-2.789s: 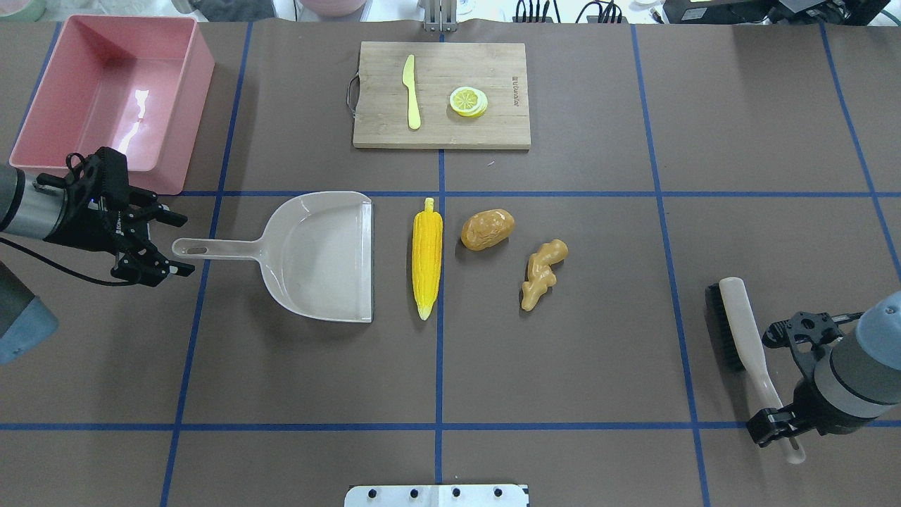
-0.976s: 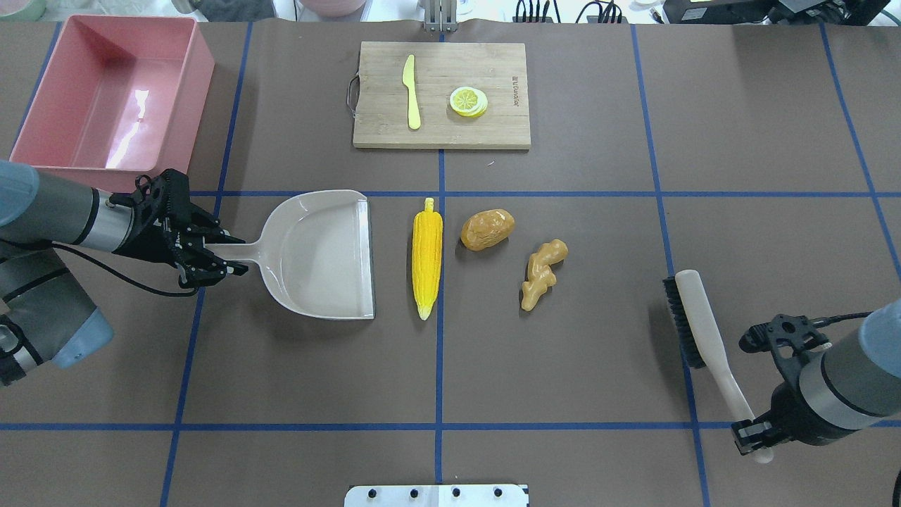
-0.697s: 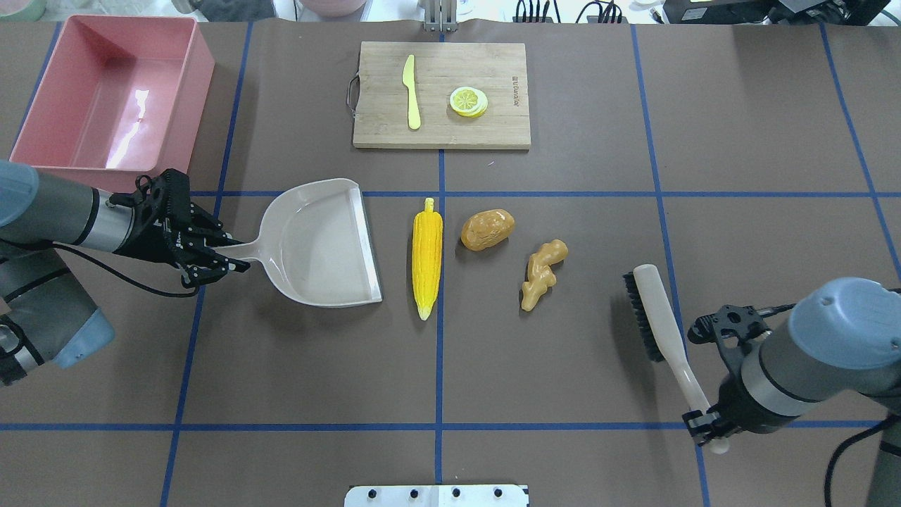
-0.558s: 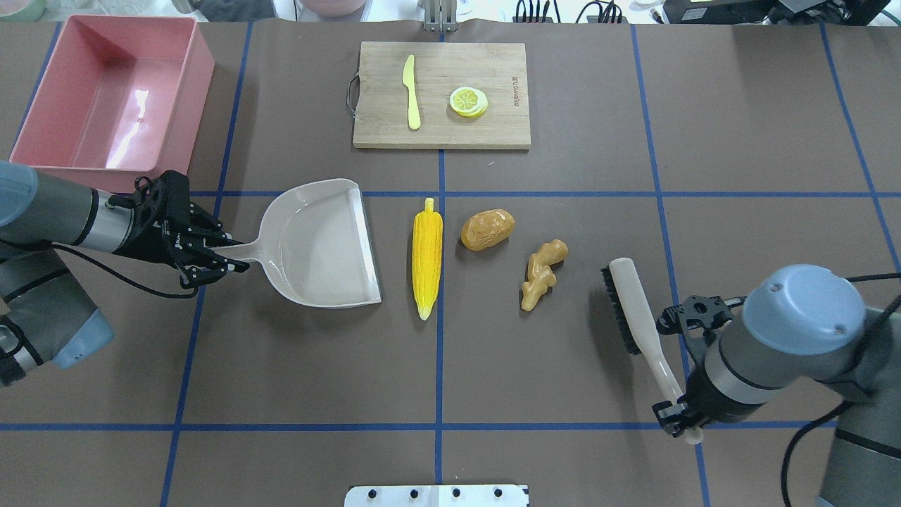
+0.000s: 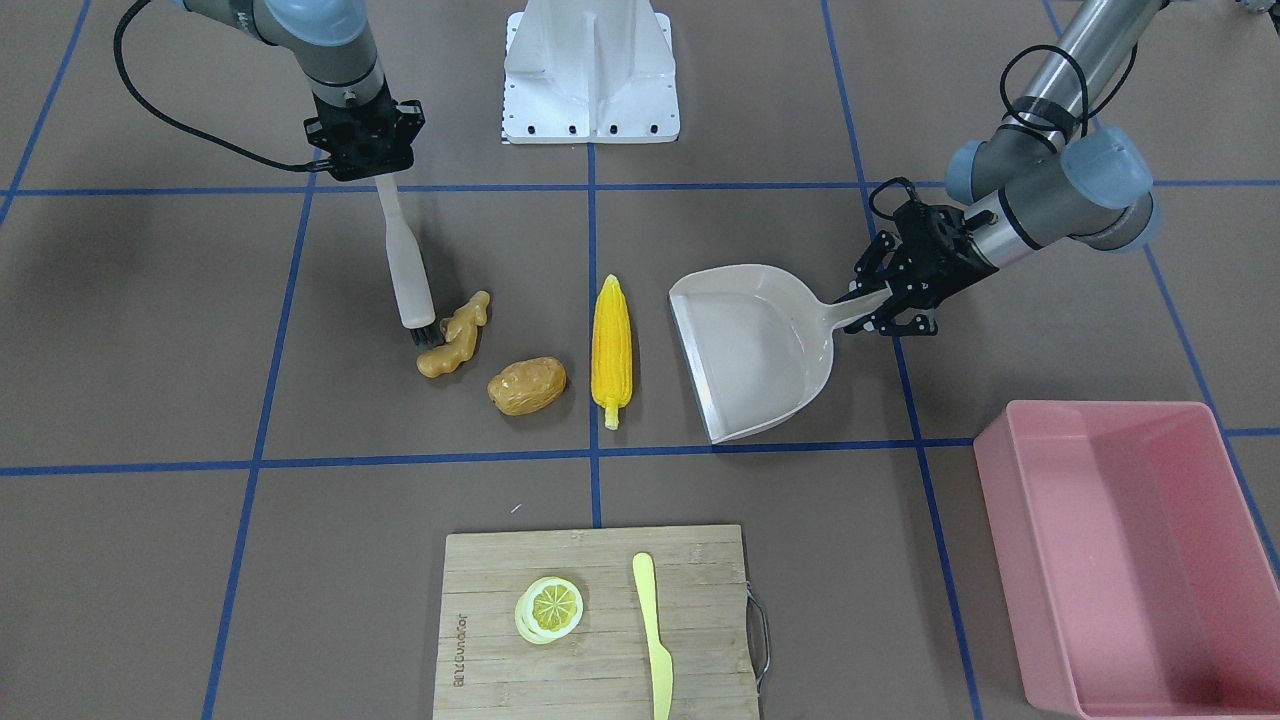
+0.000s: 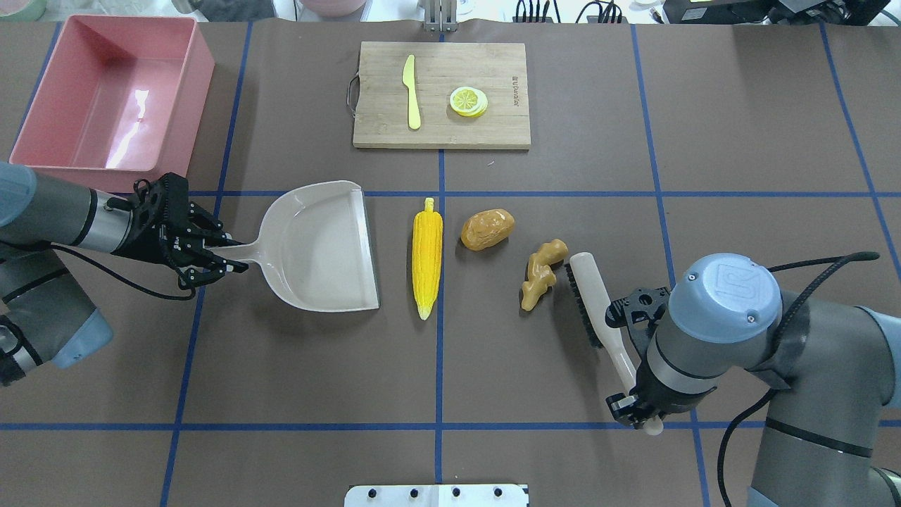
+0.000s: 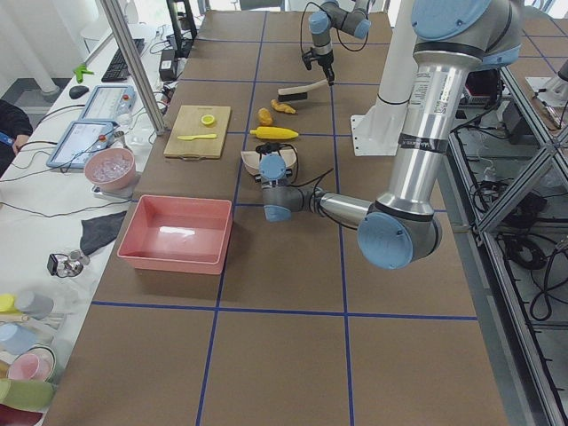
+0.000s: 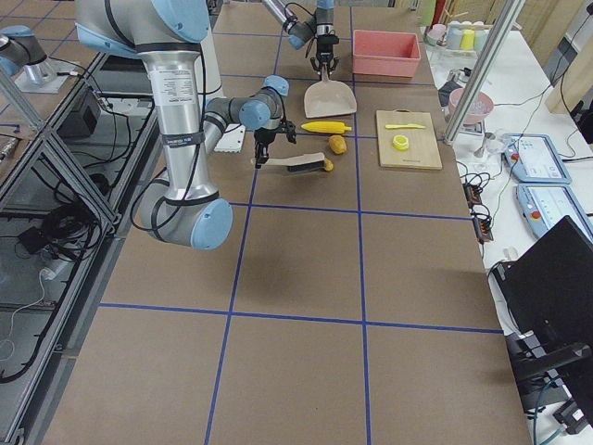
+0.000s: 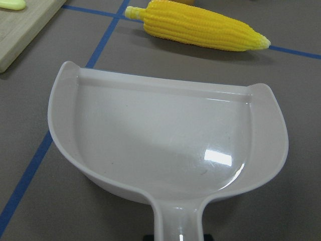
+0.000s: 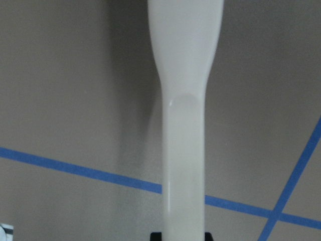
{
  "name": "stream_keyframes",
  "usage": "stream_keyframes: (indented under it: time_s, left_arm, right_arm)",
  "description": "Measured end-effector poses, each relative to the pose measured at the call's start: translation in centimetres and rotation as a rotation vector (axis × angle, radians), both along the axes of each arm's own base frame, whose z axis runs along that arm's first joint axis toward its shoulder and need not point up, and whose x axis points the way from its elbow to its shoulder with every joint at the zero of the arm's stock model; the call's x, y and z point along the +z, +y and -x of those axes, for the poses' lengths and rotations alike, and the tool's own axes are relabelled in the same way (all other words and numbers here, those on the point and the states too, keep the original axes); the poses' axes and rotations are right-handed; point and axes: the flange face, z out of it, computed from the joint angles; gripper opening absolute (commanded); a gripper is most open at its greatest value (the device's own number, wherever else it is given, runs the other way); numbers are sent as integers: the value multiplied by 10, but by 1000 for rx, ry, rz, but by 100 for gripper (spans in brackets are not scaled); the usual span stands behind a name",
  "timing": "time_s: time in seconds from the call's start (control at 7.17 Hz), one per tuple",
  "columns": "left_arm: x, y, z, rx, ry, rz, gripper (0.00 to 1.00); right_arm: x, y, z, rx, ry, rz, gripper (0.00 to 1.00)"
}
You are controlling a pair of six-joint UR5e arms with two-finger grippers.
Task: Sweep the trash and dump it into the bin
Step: 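Lift the white brush with the right gripper and move it toward the ginger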
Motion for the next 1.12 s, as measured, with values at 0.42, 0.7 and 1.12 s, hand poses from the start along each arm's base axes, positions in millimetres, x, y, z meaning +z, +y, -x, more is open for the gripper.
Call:
stream_keyframes:
  time_s: [0.42,0.7,1.12]
  left_arm:
    - [-4,-2,-2,0,1,-8,0]
    - [-5,-3,0,4,0,-26,0]
    - [-4,-5,1,7,-8,-21,0]
  right_arm:
    - [2,-59,-14,121,28,33,0]
    - [13,-70,-9,152,57,70,0]
    - [10,-64,16,123,56,88,0]
